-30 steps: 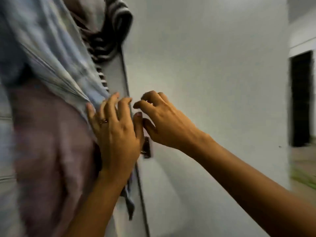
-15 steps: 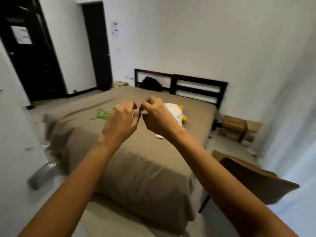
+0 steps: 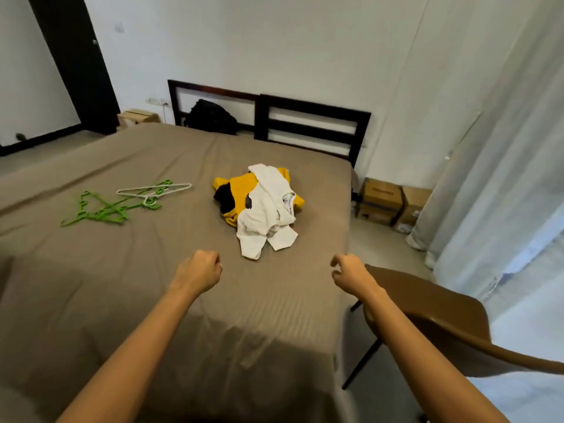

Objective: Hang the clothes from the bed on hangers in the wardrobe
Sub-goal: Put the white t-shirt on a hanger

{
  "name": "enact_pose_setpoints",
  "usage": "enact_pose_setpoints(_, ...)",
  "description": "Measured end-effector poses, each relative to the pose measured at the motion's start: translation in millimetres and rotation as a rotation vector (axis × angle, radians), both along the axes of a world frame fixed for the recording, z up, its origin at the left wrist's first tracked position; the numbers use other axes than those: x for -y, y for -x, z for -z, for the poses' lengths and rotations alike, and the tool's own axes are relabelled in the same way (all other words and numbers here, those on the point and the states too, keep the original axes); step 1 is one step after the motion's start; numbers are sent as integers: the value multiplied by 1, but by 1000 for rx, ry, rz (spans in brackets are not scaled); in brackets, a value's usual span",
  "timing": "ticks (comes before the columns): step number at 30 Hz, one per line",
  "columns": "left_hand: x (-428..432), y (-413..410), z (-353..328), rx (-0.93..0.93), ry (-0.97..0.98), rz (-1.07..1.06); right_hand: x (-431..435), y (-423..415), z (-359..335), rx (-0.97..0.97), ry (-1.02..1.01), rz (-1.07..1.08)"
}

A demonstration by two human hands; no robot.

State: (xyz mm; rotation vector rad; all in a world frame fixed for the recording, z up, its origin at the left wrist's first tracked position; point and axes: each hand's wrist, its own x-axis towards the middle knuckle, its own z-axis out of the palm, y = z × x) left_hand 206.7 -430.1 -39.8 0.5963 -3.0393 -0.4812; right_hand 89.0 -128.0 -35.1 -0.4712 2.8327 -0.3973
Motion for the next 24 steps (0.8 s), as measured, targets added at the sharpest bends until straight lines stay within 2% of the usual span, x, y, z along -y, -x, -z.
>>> enact_pose_setpoints(7, 128, 149, 54, 195, -115, 136, 111, 120, 56, 191, 125, 261)
enact_pose_setpoints(13, 173, 254, 66, 169, -189, 211, 175, 196, 89, 336, 271, 414)
enact_pose_setpoints(18, 196, 303, 85, 95, -286, 202, 204, 252, 126, 461, 414, 630)
enact_pose_setpoints(24, 219, 370, 141, 86, -294, 246, 238, 335, 182, 635, 632, 838)
